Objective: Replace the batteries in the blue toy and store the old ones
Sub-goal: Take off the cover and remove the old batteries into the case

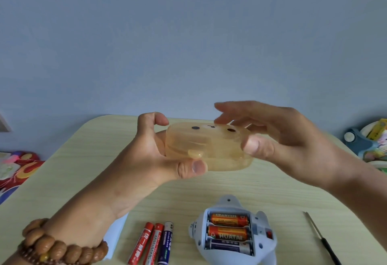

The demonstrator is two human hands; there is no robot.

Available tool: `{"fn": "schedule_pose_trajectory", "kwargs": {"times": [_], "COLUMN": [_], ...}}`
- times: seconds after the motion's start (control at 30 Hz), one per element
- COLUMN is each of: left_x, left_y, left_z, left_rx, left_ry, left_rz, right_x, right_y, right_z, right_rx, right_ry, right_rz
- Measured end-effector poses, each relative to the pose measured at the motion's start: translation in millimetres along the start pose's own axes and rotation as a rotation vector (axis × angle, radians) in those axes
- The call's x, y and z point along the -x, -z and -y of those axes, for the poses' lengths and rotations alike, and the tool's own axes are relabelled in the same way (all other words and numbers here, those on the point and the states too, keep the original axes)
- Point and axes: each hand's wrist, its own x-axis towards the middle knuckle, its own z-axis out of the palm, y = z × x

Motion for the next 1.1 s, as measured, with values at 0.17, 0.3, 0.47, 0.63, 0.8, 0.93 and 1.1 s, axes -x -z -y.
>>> {"fn": "schedule_pose_trajectory", "kwargs": {"times": [0.17, 0.3, 0.47, 0.63, 0.8, 0.93, 1.1], "left_x": [-1.0, -2.3, -1.8, -0.5, -1.1, 1.5, 4.2], "left_y": [-2.9, -10.6, -7.2, -1.4, 3.0, 1.6, -1.2], "left_z": [3.5, 6.9, 11.4, 16.7, 20.4, 23.8, 26.3], "left_rx": [-0.001, -0.094, -0.364, -0.670, -0.891, -0.966, -0.981], "left_ry": [-0.041, -0.124, -0.128, -0.165, -0.194, -0.127, -0.100], "left_rz": [0.016, -0.006, -0.028, -0.095, -0.022, 0.048, 0.067], "right_x": [2.1, -9.8, -19.3, -24.1, -23.7, -19.3, -11.4], "right_y": [0.4, -9.3, -25.5, -31.5, -37.1, -41.7, -44.4], "right_z": [-6.2, -25.5, -47.8, -59.9, -70.5, -78.3, -84.9], "right_rx": [-0.111, -0.314, -0.389, -0.113, 0.244, 0.367, 0.379], "right_ry": [-0.020, -0.154, -0.328, -0.430, -0.493, -0.474, -0.476], "right_rz": [-0.107, -0.363, -0.414, -0.435, -0.327, -0.294, -0.252]}}
